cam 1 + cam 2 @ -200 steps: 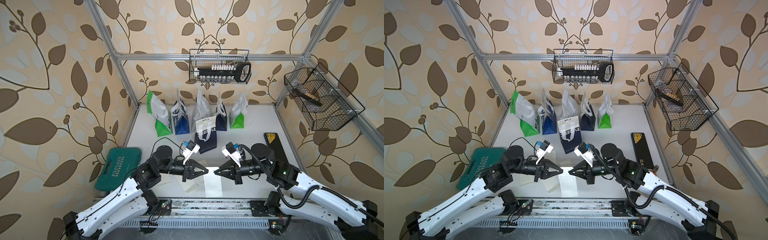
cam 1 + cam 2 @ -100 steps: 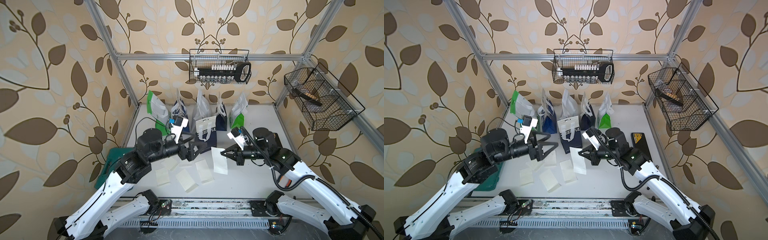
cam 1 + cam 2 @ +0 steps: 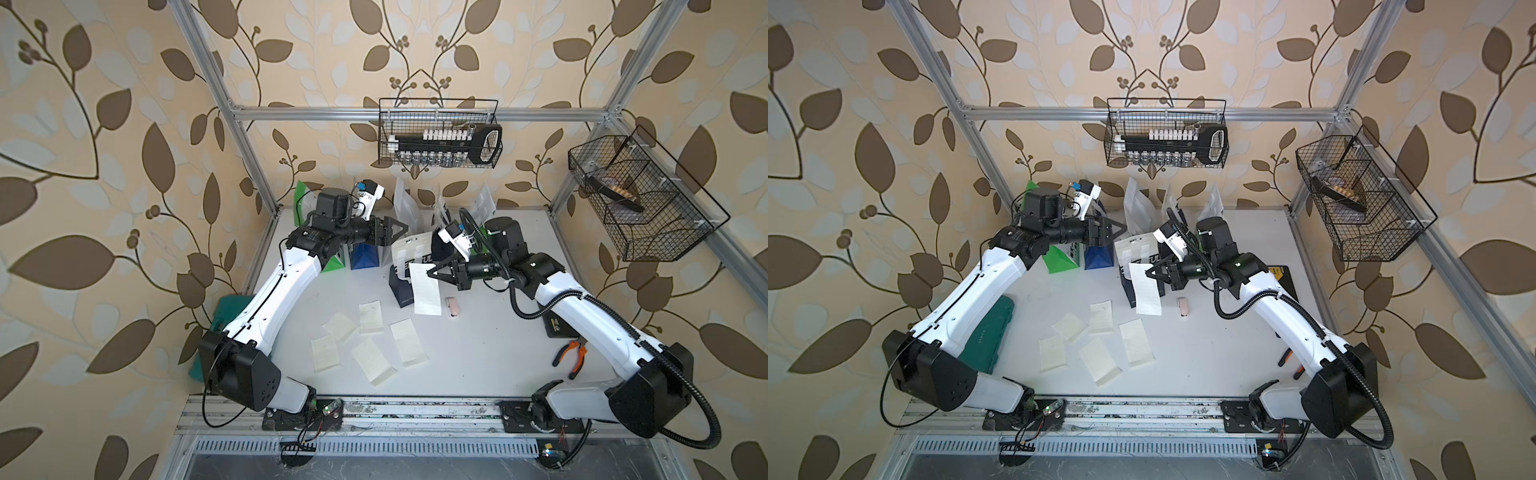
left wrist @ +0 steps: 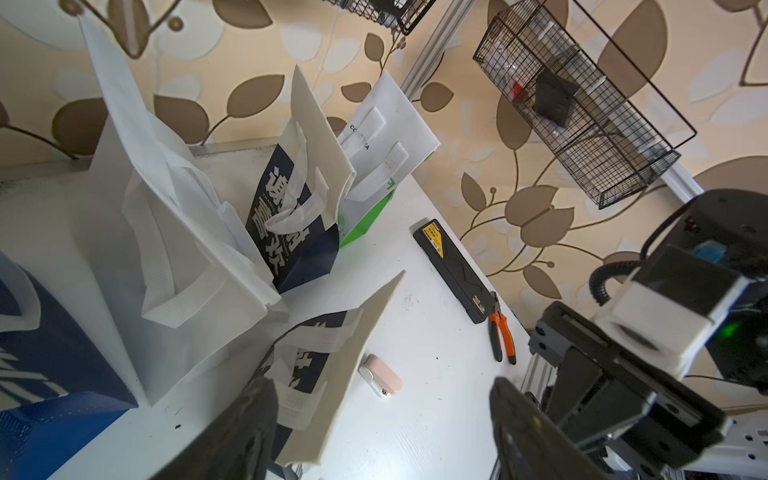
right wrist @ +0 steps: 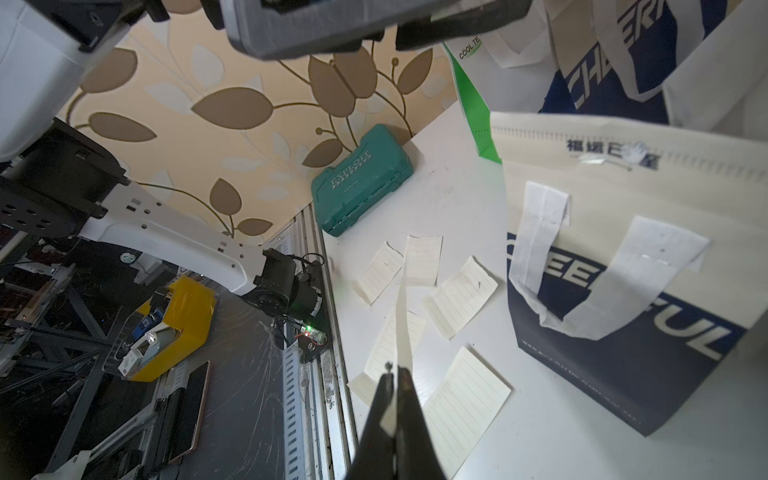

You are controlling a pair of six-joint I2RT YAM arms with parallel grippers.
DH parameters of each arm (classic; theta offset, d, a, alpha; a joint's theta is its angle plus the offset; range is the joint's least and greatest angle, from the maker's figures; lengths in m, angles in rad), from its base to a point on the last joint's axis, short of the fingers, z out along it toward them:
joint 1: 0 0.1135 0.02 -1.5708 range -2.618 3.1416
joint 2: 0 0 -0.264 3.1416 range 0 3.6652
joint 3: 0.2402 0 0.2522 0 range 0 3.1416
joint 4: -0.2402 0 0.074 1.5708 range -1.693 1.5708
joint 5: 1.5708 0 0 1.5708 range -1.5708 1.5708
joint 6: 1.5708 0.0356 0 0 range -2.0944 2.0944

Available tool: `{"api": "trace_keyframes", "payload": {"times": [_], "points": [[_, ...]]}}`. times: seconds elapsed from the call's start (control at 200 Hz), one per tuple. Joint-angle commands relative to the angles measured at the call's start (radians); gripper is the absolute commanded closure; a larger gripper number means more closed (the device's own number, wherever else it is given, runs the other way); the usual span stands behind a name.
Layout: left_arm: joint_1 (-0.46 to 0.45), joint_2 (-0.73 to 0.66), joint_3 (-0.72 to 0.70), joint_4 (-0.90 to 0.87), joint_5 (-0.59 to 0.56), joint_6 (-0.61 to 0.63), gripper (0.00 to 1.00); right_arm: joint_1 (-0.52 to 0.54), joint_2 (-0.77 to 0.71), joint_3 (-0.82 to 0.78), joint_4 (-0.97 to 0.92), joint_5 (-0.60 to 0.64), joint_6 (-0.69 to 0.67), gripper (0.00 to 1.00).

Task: Staple the receipts to the bags
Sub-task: Hold the receipt from the takeout bag.

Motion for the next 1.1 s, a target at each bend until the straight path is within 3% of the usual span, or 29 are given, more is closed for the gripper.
{"api": "trace_keyframes", "payload": {"times": [0.0, 0.165, 0.415, 1.095], "points": [[0.009, 0.018, 0.071, -0.006, 0.088, 0.078, 0.23, -0.011, 0.060, 0.059, 0.005, -0.044, -0.037, 1.00], [0.009, 0.052, 0.069, -0.019, 0.108, 0.107, 0.30, -0.020, 0.134, 0.125, -0.002, -0.047, -0.048, 1.00], [0.014, 0.068, 0.047, -0.004, 0.117, 0.116, 0.32, -0.024, 0.219, 0.189, 0.017, -0.047, -0.036, 1.00], [0.014, 0.130, 0.060, -0.020, 0.129, 0.139, 0.45, -0.045, 0.287, 0.238, 0.091, -0.037, 0.027, 1.00]]}}
